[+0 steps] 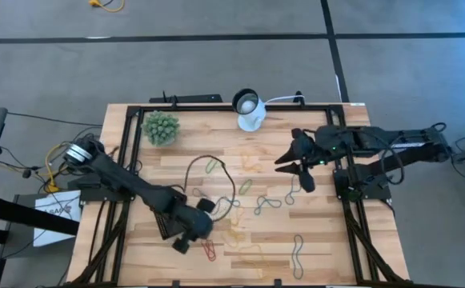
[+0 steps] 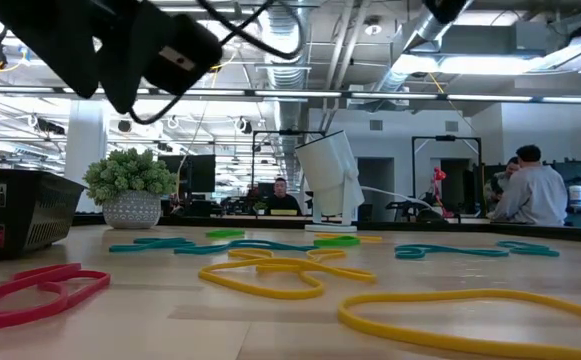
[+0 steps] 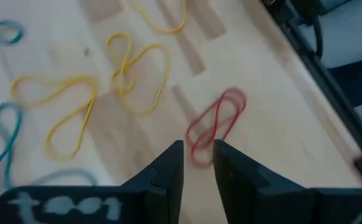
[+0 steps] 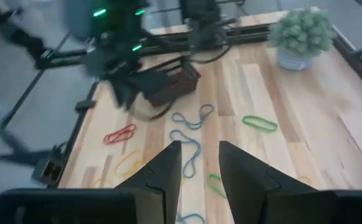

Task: Pick and place items into bin
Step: Put the red rubber band into the black bin

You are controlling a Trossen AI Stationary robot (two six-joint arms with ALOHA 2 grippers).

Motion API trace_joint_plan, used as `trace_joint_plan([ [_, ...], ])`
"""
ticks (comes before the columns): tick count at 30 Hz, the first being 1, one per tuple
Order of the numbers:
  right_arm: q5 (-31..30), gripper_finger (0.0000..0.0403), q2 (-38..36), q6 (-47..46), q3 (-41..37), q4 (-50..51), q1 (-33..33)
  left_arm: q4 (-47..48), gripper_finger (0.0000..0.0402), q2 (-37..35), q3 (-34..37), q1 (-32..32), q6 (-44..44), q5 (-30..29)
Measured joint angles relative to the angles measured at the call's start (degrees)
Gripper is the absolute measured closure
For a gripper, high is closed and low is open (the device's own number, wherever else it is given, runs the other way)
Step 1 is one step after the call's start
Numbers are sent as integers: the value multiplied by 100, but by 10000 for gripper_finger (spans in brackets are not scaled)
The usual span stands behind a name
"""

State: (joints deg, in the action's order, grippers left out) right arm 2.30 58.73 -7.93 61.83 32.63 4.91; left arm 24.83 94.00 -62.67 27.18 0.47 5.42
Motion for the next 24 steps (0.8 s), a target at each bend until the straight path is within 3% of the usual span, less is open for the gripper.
trace_joint_plan([
  [9, -93, 301, 616, -758, -244, -219, 37, -41, 327, 1043, -330, 185, -134, 136],
  [24, -76, 301, 1103, -1014, -238, -828, 681, -218, 327, 1578, -283, 313, -1236, -670],
])
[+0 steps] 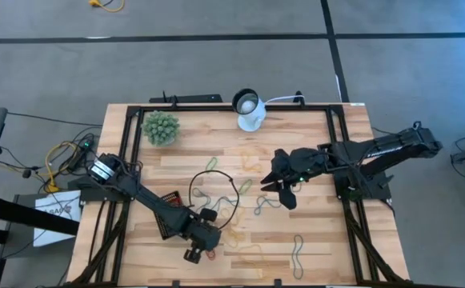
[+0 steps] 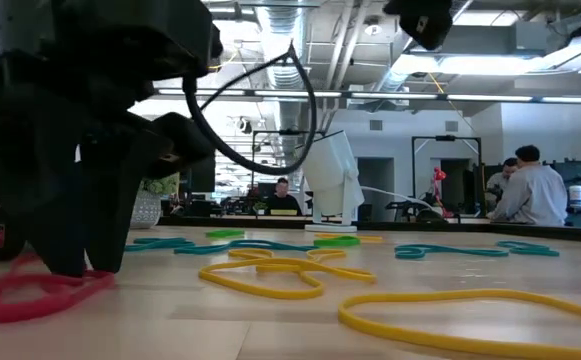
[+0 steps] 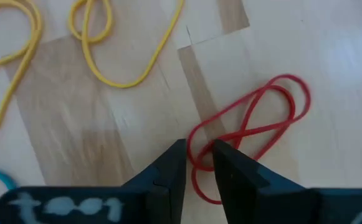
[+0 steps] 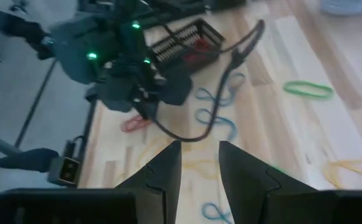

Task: Pick and place items into bin
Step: Put the red rubber band into the black bin

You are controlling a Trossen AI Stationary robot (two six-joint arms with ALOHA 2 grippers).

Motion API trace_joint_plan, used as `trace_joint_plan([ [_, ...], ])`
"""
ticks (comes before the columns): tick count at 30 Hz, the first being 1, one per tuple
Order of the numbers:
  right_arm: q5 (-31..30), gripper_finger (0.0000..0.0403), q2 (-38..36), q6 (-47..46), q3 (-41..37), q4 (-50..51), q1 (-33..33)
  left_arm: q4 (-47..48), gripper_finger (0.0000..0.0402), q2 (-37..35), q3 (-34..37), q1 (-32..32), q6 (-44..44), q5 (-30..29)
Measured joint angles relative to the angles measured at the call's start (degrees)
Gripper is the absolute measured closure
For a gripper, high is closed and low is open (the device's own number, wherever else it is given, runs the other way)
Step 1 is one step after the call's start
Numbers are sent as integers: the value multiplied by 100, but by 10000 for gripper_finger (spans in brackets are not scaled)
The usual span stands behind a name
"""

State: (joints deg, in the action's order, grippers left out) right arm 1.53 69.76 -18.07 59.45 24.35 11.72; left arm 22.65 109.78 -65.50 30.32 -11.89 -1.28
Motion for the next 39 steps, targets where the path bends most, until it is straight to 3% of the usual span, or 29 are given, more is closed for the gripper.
trace_joint_plan([
  [5, -12, 301, -13, -42, 1, -315, 322, 148, 338, -2, 3, 84, -377, -163],
  [12, -65, 301, -13, -210, 1, -436, 747, 238, 396, -4, -22, 302, -966, -233],
  [17, -440, 301, -13, -207, 1, -433, 985, 1021, 400, 15, -785, 603, -1257, -207],
  [23, -515, 301, -13, -207, 1, -434, 1041, 3612, 401, 7, -2533, 869, -1593, -1508],
  [29, -512, 301, -13, -205, 1, -430, 1088, 6629, 401, -7, -3712, 997, -3484, -2728],
  [31, -513, 301, -13, -202, 1, -430, 1142, 6790, 401, -39, -3716, 1013, -3932, -2847],
  [35, -511, 301, -13, -187, 1, -425, 1261, 6658, 401, -131, -3384, 1053, -3930, -2714],
  [39, -568, 301, -13, -152, 1, -414, 1392, 6715, 401, -323, -2574, 1052, -4312, -2553],
])
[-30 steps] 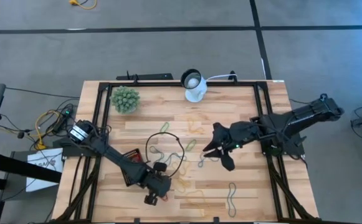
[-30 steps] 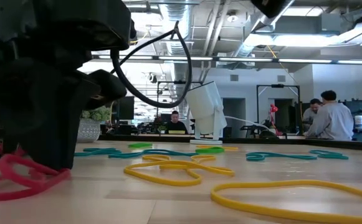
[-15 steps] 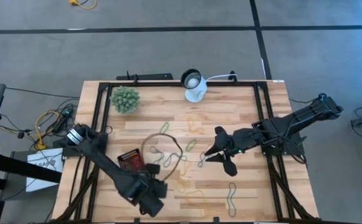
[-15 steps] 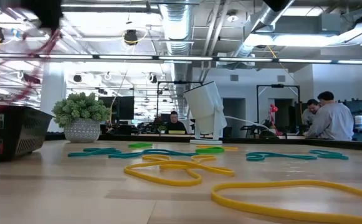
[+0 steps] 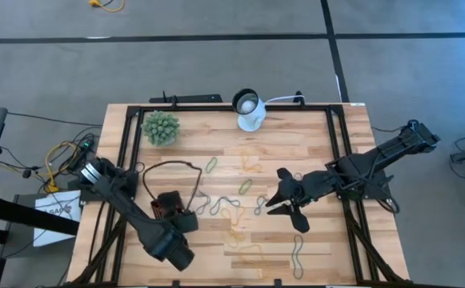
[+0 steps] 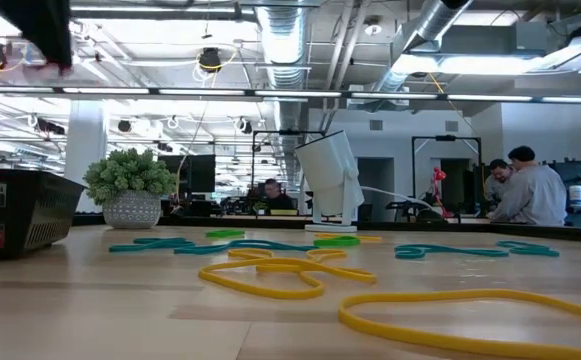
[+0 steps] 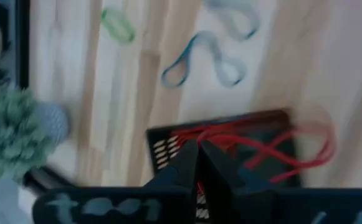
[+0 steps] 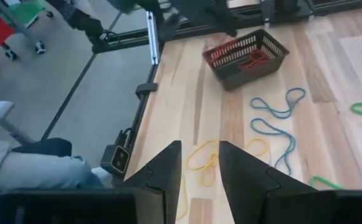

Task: Pick and place items into bin
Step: Put the red rubber band into the black bin

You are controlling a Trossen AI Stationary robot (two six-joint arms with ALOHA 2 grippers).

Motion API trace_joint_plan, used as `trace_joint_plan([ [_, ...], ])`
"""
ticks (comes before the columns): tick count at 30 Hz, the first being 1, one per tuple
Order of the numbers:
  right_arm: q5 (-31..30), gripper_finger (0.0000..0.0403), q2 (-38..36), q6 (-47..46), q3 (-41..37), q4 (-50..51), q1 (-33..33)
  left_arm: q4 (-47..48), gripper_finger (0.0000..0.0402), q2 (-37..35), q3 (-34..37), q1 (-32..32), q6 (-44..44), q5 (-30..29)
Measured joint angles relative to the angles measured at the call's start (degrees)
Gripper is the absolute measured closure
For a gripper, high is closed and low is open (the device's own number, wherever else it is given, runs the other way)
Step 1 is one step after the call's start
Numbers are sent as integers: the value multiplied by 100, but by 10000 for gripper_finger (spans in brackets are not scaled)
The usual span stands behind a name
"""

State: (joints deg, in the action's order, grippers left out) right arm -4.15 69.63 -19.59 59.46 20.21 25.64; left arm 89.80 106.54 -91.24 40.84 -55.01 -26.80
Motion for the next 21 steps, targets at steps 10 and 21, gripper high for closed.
trace_joint_plan([
  [10, -202, 301, 0, 4, 0, 13, 285, -1215, 401, -1805, 2375, 33, -562, 8],
  [21, -412, 301, 1, 6, 0, 24, 439, -4494, 401, -3985, 5576, 0, -1248, 105],
])
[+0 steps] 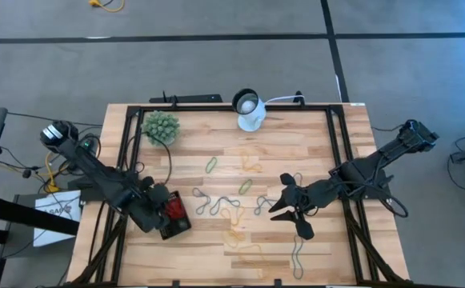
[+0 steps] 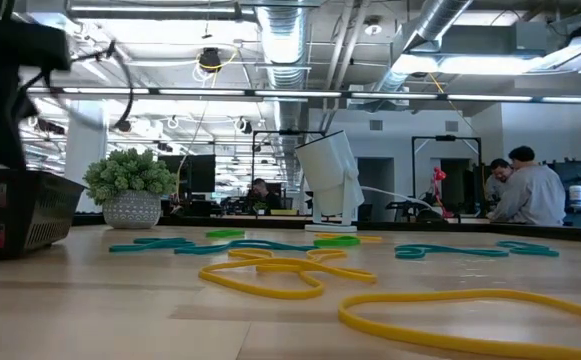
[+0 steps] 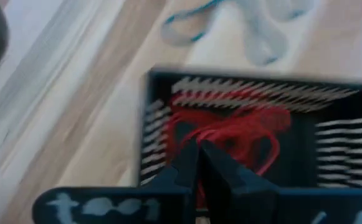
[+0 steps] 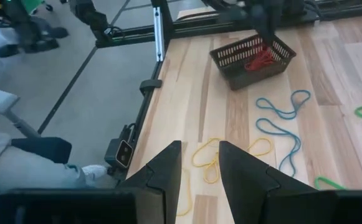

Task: Pick and place items into bin
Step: Put the red rubber band into the black bin

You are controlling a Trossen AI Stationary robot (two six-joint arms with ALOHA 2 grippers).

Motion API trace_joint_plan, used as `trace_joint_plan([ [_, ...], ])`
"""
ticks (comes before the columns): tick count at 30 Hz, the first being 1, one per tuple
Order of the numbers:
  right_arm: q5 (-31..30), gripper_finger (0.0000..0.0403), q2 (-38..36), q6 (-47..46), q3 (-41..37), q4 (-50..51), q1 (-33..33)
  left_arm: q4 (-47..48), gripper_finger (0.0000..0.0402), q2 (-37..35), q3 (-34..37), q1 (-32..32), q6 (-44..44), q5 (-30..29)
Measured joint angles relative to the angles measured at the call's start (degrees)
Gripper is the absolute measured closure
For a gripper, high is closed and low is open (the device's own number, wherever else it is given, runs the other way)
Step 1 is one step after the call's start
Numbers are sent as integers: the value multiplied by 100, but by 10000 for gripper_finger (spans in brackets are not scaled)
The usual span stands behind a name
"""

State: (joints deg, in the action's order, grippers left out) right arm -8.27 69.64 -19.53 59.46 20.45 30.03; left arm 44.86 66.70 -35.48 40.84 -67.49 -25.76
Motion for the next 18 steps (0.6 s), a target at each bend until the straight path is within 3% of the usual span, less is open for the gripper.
trace_joint_plan([
  [6, 2, 301, 180, -2, 10, -24, -5, -120, 399, 0, 584, 0, -790, 34],
  [18, 70, 301, 655, 3, -2, 48, -177, -213, 318, -2, 160, 0, -311, -72],
])
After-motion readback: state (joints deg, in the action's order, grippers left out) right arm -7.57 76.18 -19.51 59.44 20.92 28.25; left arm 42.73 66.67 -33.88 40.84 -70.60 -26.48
